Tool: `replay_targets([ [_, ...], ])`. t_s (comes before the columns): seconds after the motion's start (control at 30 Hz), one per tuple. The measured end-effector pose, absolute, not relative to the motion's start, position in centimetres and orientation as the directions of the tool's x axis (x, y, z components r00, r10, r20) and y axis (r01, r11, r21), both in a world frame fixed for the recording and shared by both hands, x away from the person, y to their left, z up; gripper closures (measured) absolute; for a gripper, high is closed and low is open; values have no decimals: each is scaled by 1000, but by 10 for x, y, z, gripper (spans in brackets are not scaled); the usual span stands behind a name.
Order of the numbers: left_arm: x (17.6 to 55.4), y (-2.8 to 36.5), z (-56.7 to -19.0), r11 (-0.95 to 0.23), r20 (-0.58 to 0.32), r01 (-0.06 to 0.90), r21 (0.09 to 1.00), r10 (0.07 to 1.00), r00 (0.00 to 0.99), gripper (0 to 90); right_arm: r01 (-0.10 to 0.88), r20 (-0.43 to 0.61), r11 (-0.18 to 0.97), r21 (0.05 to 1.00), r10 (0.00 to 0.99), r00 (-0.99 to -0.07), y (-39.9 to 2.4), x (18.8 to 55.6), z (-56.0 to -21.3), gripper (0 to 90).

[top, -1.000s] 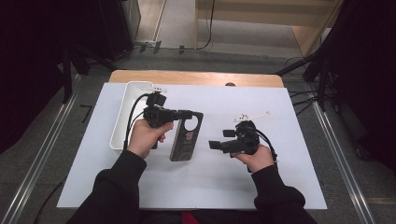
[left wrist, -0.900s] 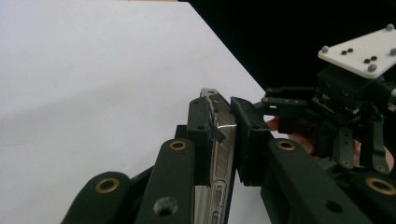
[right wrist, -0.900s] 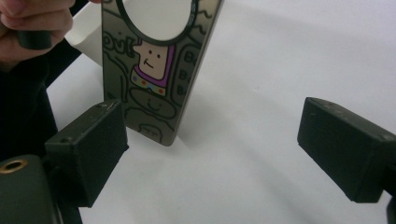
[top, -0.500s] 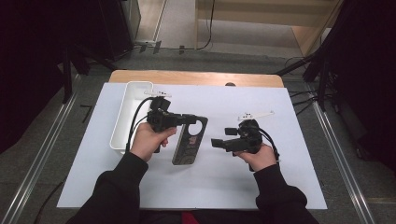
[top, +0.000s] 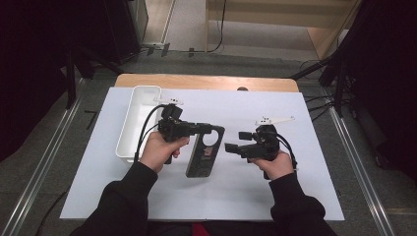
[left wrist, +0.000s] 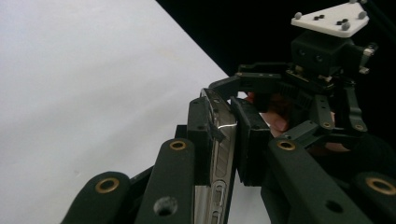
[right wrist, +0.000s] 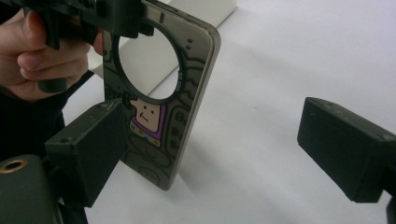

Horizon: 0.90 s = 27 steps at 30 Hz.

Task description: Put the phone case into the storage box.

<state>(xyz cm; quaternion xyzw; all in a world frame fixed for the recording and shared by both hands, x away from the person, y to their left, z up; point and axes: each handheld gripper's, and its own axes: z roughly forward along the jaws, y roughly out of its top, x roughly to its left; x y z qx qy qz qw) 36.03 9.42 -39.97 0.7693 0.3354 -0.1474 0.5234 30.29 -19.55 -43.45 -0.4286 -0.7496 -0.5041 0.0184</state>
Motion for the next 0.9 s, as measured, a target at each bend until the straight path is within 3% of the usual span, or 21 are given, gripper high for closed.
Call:
replay_targets([
  [0.53, 354, 86, -404, -231, -557, 638, 735, 329, 762, 781, 646, 455, 109, 756, 621, -638, -196, 304, -435, 79],
  [0.6, 354, 85, -404, -232, -556, 634, 738, 323, 766, 781, 647, 458, 104, 755, 623, -634, -197, 303, -435, 146],
  [0.77, 353, 84, -404, -227, -553, 628, 745, 317, 771, 781, 640, 455, 95, 762, 625, -634, -198, 303, -435, 156],
  [0.9, 353, 83, -406, -224, -561, 630, 744, 304, 770, 781, 641, 462, 92, 762, 616, -638, -199, 304, -436, 215],
])
